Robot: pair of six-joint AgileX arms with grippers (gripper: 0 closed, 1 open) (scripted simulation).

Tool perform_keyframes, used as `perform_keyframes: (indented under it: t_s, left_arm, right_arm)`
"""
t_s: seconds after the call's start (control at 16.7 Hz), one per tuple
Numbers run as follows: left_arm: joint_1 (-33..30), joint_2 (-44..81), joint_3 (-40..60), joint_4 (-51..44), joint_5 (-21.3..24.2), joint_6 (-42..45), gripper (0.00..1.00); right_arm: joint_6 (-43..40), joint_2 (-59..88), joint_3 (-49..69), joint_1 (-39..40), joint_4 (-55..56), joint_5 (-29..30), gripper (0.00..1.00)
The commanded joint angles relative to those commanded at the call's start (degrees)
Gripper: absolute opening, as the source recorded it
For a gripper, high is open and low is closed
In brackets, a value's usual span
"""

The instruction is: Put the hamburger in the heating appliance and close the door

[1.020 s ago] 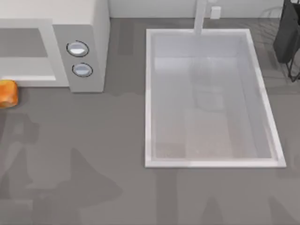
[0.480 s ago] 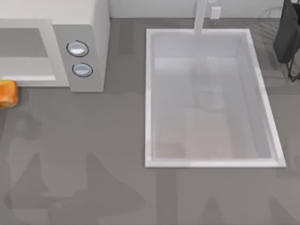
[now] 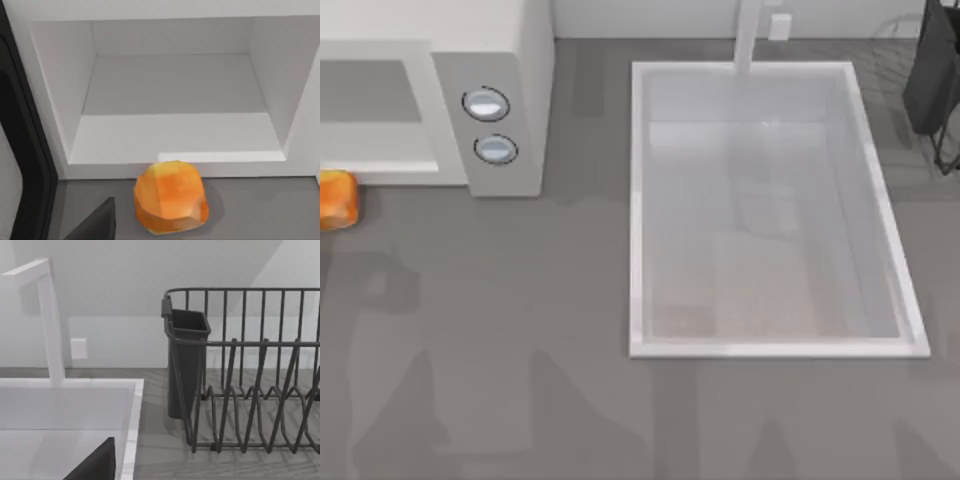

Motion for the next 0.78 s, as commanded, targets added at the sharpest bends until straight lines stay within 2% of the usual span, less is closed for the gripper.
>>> perform_keyframes:
  t_s: [0.78]
  left_arm:
    - [-13.87, -40.51, -18.46, -4.78, -13.87, -6.26, 1.0]
  right_arm:
    - [0.0, 0.0, 0.0, 0.0, 0.0, 0.0, 1.0]
